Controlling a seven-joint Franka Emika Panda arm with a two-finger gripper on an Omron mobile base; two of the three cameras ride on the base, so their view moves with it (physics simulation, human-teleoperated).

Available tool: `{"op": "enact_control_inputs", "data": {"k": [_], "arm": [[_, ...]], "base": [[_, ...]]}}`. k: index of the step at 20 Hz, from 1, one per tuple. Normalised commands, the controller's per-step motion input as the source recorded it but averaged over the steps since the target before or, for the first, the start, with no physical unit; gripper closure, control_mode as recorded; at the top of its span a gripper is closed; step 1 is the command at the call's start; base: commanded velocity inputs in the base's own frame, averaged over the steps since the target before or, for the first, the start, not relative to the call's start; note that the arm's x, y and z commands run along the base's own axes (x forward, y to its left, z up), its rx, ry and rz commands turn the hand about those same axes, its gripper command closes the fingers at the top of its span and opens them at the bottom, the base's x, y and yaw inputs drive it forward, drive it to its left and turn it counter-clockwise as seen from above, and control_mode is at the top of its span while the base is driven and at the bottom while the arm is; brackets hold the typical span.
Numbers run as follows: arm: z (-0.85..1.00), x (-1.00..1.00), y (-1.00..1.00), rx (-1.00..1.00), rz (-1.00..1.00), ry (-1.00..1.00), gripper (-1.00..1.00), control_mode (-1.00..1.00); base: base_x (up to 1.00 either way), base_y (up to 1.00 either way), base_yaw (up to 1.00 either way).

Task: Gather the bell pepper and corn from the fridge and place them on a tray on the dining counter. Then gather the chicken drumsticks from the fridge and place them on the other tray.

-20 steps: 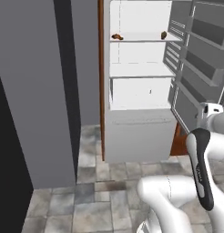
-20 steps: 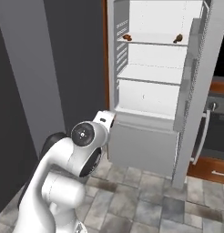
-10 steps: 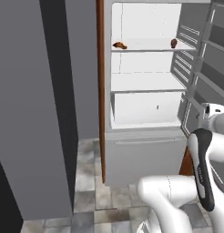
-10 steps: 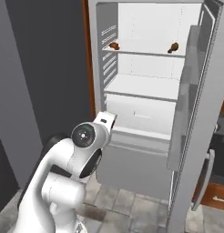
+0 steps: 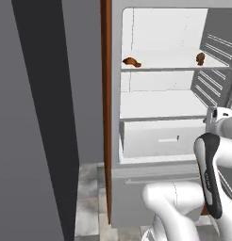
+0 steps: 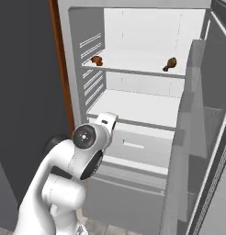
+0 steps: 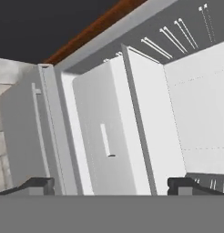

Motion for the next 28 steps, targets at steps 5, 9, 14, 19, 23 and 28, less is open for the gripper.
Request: {"op": "enact_control_inputs", "data": {"k": [5,9,14,19,23,28], "arm": [[0.0,0.0,0.0,0.0,0.0,0.0,-1.0,1.0],[0.0,0.0,0.0,0.0,0.0,0.0,-1.0,1.0],[0.0,0.0,0.0,0.0,0.0,0.0,-1.0,1.0],[0.0,0.0,0.0,0.0,0.0,0.0,-1.0,1.0],[0.0,0.0,0.0,0.0,0.0,0.0,-1.0,1.0],[0.0,-0.01,0.0,0.0,-0.01,0.0,-1.0,-1.0]], "base": [[0.99,-0.28,0.0],[0.88,-0.25,0.0],[0.55,-0.11,0.0],[0.05,0.0,0.0],[0.0,0.0,0.0],[0.0,0.0,0.0]]}}
